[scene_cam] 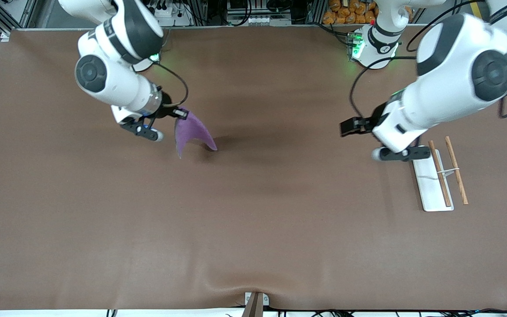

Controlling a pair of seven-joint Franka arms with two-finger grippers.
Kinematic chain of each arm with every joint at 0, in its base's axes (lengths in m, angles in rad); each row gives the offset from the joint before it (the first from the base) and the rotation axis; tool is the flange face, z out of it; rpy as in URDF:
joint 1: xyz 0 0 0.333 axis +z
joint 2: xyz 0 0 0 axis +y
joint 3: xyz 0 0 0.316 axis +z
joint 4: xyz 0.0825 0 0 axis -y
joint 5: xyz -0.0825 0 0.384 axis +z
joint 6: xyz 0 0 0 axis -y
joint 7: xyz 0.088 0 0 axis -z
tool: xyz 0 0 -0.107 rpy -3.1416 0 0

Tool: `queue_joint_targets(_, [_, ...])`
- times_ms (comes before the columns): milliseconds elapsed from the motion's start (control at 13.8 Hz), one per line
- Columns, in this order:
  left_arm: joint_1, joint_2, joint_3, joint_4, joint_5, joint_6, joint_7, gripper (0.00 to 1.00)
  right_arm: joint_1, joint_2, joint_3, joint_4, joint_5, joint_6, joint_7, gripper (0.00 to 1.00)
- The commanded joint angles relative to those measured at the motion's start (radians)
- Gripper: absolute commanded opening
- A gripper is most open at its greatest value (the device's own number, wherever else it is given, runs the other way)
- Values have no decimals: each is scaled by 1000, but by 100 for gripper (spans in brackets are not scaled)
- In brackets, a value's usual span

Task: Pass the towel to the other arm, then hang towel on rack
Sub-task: 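Lift the towel with the right gripper while the left gripper approaches, then grasp the hanging towel with the left gripper beside the right gripper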

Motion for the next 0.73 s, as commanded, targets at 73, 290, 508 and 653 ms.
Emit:
queue_joint_targets(73, [-80,75,1,47,-85,68,-121,100,75,5,-13,71,44,-20,121,0])
queue_joint_targets(290, [-139,108,1,47,-181,132,-235,100,120,6,-14,99,71,-11,196,0])
queue_joint_targets(508, [-184,141,3,44,-340,135,-302,100,156,8,-13,150,100,-12,278,0])
queue_joint_targets(653, [-212,183,3,41,-380,181,-368,100,182,8,-14,177,142,-8,307,0])
